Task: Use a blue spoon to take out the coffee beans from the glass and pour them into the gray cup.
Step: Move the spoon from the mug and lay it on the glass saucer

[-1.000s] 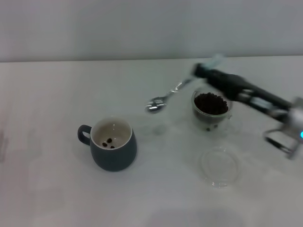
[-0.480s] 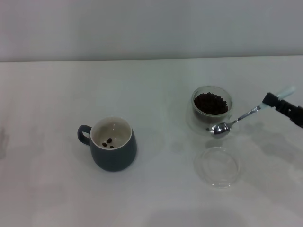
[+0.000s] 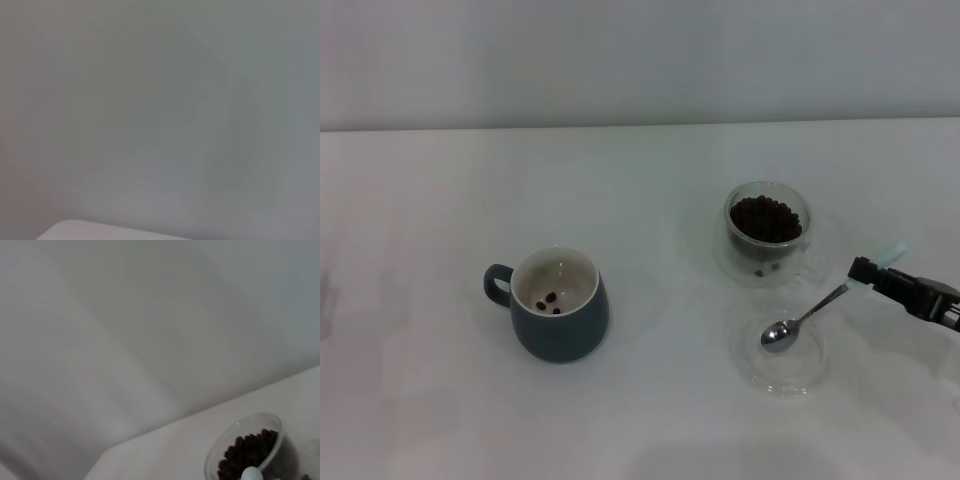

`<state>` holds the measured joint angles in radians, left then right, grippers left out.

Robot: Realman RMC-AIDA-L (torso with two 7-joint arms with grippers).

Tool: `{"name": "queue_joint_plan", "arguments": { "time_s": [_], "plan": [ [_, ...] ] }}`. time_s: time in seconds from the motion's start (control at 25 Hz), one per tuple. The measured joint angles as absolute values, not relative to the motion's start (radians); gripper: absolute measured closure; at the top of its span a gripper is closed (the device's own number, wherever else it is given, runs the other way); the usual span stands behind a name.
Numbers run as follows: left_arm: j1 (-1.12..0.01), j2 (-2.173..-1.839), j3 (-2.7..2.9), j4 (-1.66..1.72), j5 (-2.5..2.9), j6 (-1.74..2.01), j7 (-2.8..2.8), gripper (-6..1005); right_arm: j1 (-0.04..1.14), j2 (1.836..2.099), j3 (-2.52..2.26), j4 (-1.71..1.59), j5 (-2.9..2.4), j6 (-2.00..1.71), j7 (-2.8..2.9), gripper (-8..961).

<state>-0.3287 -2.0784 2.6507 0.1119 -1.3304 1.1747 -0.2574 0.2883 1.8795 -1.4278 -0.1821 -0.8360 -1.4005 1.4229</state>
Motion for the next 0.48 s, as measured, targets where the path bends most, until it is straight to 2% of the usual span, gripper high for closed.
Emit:
{"name": "queue_joint_plan", "arguments": {
  "time_s": [0.48],
  "plan": [
    [-0.33, -2.079, 2.656, 0.112, -1.33, 1.175, -0.257, 238, 0.292, 1.909, -1.428, -0.167, -0.896, -1.348, 1.421, 817]
  ]
}}
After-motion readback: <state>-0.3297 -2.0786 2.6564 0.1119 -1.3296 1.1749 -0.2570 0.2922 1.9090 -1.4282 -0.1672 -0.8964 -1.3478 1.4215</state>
